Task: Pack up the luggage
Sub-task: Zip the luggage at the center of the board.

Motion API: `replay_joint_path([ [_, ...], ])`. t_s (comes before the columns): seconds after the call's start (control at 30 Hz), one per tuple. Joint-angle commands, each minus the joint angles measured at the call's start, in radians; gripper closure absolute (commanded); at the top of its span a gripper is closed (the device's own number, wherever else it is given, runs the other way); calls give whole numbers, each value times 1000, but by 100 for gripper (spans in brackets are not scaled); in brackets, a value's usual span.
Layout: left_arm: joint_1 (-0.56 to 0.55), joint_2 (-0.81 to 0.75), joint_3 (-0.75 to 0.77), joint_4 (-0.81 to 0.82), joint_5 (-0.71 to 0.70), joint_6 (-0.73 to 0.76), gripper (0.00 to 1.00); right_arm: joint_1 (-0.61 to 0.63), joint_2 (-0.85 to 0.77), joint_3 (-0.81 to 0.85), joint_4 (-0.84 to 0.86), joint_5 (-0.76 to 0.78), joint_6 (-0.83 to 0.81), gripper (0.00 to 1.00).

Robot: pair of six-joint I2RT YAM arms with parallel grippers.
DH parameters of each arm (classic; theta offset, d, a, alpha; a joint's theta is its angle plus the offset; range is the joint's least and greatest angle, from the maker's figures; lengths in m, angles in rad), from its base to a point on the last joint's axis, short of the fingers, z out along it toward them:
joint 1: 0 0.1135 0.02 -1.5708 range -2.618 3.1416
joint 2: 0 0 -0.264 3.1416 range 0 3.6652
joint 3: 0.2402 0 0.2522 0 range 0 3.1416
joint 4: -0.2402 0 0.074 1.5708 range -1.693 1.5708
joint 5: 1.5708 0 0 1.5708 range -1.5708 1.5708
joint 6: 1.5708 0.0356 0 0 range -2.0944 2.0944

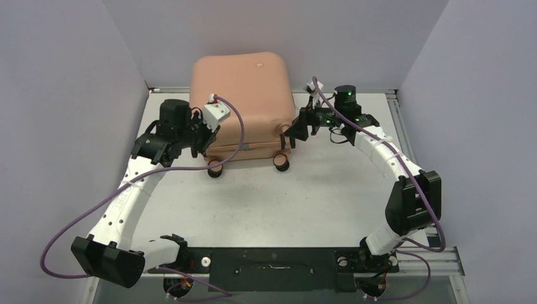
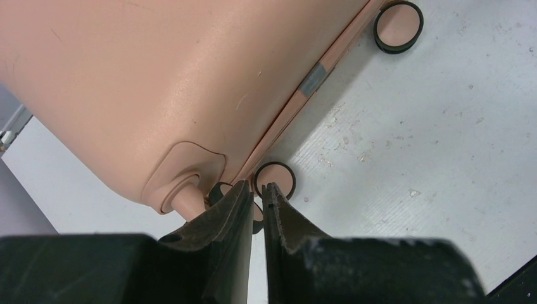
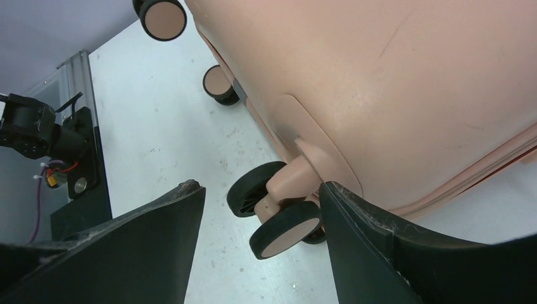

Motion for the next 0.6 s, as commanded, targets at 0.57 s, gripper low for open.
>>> replay_joint_path([
  [0.57, 0, -91, -96, 99, -61, -17, 86, 112, 201, 188, -343, -121, -197, 67],
])
